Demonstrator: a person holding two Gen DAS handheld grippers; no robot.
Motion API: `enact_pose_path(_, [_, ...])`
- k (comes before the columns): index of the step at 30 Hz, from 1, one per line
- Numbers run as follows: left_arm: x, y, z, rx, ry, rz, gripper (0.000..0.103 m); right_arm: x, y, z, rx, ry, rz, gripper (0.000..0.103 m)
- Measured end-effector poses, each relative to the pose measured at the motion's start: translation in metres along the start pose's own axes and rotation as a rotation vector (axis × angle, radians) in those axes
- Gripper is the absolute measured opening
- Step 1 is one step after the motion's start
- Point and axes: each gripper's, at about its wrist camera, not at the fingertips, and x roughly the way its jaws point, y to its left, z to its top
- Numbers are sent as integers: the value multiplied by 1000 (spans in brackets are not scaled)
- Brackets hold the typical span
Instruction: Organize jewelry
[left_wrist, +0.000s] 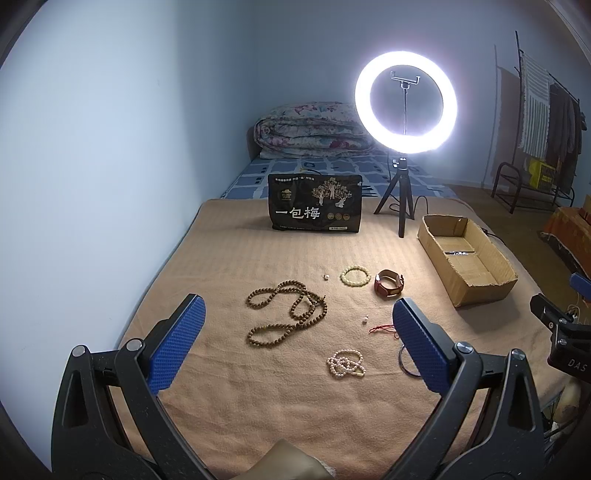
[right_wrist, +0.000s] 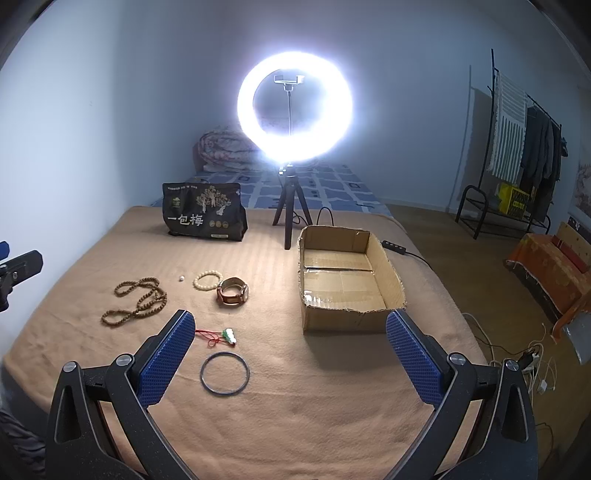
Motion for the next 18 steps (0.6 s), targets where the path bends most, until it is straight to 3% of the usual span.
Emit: enact_pose_path(18, [6, 11, -3, -11, -1, 3, 103, 1, -2, -3, 3, 9, 3, 103])
